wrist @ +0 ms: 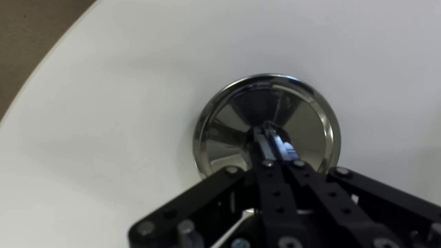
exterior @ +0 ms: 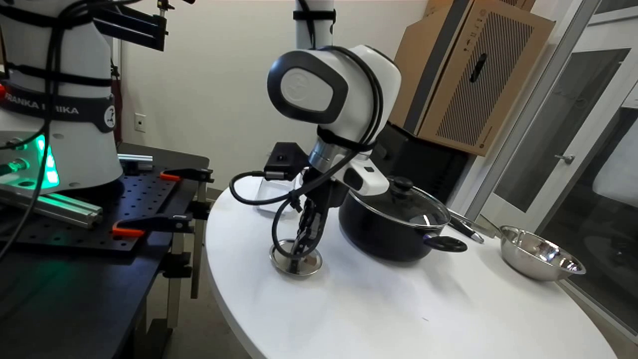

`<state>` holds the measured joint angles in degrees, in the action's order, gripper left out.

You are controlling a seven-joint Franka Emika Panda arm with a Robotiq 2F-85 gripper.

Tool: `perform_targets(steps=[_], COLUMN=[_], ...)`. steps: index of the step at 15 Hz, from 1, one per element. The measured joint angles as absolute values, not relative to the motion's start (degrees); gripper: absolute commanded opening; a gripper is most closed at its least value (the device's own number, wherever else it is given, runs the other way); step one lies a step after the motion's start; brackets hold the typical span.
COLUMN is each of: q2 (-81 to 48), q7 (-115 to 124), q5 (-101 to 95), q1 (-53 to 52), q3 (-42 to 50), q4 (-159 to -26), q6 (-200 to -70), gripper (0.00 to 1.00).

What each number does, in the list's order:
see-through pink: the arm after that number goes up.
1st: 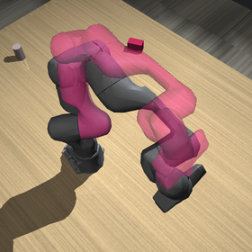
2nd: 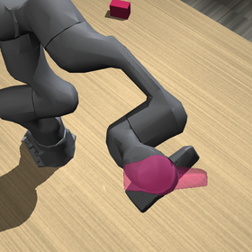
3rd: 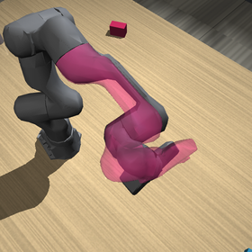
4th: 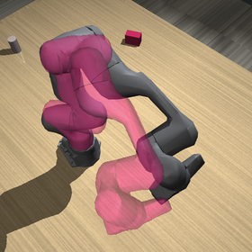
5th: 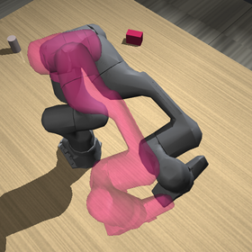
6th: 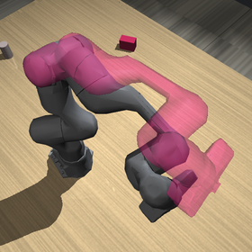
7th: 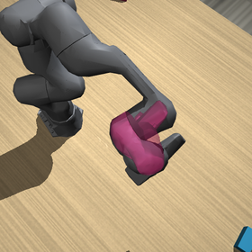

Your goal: Put the silver lid on the small pot, take the glass lid off the large pot, then put the silver lid from the smallest pot on the table

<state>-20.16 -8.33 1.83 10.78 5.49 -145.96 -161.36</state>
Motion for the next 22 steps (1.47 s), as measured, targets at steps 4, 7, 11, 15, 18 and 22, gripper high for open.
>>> perform_targets(steps=[4,7,11,15,18,22], q2=[-9.1,-0.2,6.6,7.9,7.8,6.7], q7=[-15.2,-19.7,-19.8,-16.3,-12.8,-9.2], q5=[1.6,1.6,1.3,1.3,1.3,1.0], q1=[12.2,12.0,8.0,2.2,-1.6,-5.0], q3=[5.5,5.6,4.5,1.1,-2.0,-5.3], q4=[-151.2,-154.7,-156.0,-154.5,-151.8,-146.4], q6=[-156.1,-151.4,-148.2,-147.5,-146.2,-144.2], gripper=[0.00,0.00,0.00,0.00,0.00,0.00])
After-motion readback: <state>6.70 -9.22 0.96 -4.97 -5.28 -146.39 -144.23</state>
